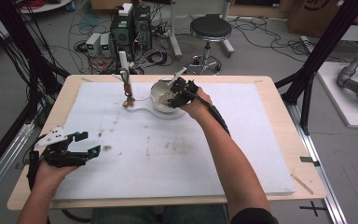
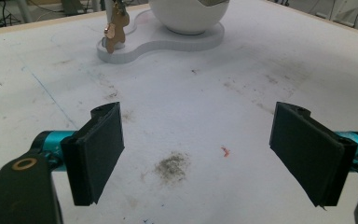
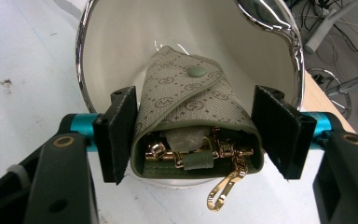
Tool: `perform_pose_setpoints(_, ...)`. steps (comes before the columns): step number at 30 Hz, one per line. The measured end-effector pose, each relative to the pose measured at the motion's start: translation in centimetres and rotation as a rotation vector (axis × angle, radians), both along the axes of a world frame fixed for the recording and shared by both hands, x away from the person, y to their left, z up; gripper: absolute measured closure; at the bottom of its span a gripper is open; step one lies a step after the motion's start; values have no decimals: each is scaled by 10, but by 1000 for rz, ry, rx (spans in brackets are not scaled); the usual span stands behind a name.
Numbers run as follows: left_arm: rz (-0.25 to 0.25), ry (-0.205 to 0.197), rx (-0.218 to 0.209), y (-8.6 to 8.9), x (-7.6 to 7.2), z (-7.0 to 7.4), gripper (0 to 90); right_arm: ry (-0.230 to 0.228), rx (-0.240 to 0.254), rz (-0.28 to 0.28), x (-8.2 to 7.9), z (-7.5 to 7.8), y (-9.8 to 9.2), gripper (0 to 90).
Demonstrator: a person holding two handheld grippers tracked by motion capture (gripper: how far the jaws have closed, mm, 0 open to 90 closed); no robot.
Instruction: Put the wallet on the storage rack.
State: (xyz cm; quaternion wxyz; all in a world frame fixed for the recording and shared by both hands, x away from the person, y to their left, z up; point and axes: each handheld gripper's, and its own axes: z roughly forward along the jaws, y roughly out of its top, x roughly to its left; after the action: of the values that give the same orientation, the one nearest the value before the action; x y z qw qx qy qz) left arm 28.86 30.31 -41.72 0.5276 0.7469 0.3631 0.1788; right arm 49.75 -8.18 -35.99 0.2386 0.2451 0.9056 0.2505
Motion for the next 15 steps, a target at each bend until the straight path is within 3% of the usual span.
perform_pose_setpoints(9,0,-1,0,0,-1,0,175,-5,73,-2,-6,10,-9,251)
perform_pose_setpoints(15,-6,0,6,-2,0,1,175,26,112,-12,-14,19,-23,210)
